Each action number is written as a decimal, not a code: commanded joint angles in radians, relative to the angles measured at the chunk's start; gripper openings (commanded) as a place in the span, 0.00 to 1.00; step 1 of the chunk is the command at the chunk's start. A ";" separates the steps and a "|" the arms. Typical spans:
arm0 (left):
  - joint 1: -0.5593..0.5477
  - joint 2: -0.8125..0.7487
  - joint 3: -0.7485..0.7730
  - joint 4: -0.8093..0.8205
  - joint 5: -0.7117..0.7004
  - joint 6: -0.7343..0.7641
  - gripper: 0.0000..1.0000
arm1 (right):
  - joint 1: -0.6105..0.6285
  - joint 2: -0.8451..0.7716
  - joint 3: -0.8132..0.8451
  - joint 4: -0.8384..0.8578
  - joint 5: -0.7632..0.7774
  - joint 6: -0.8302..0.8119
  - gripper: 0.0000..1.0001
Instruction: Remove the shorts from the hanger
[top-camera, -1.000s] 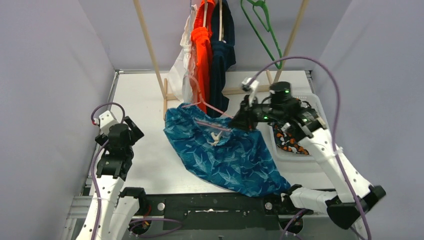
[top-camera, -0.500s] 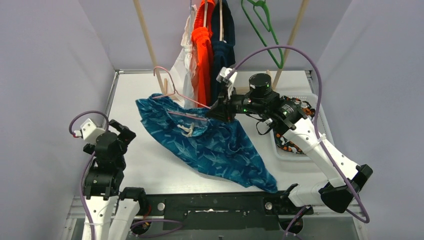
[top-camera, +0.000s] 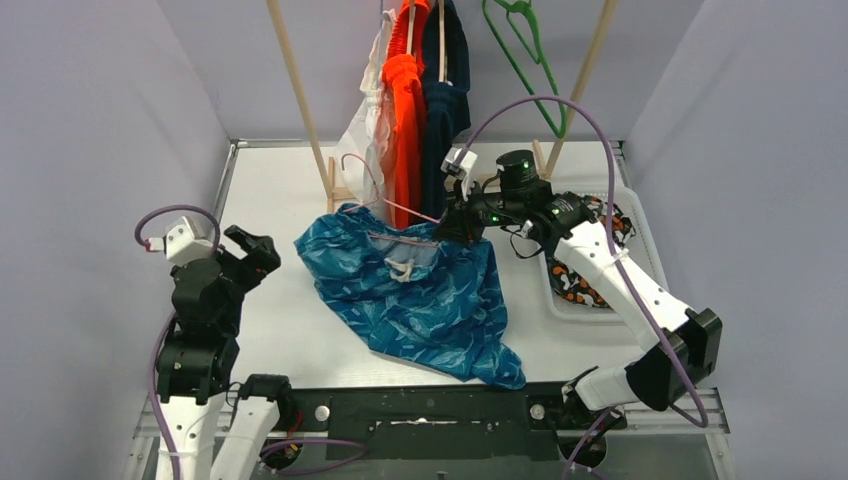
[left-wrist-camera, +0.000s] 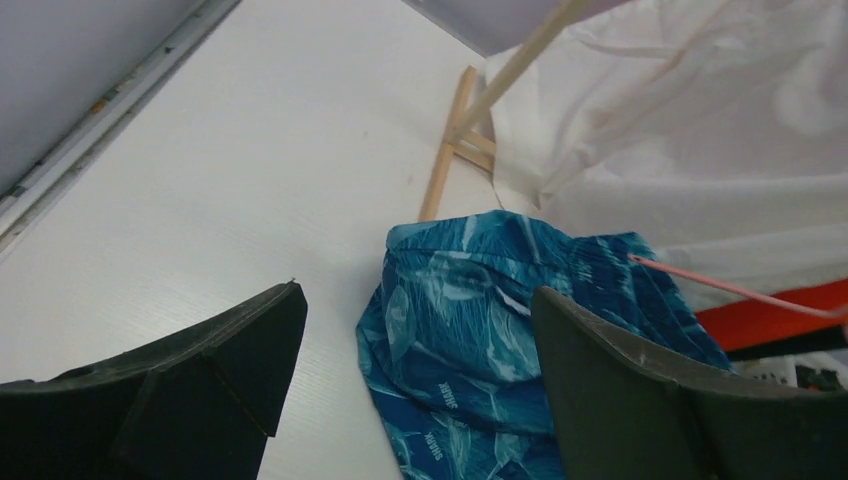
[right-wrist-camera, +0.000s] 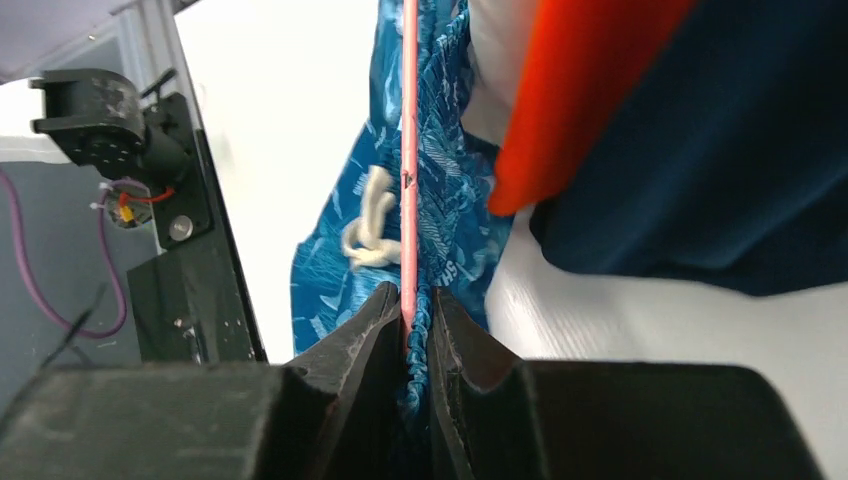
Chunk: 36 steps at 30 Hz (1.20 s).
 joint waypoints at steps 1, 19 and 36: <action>-0.003 0.023 -0.016 0.133 0.274 0.049 0.83 | -0.013 0.004 0.027 -0.011 -0.037 -0.006 0.00; -0.068 0.168 -0.144 0.717 0.849 -0.169 0.76 | 0.096 0.054 0.117 -0.080 0.088 0.003 0.00; -0.504 0.250 -0.225 0.957 0.138 0.032 0.63 | 0.119 0.069 0.150 -0.115 0.092 0.043 0.00</action>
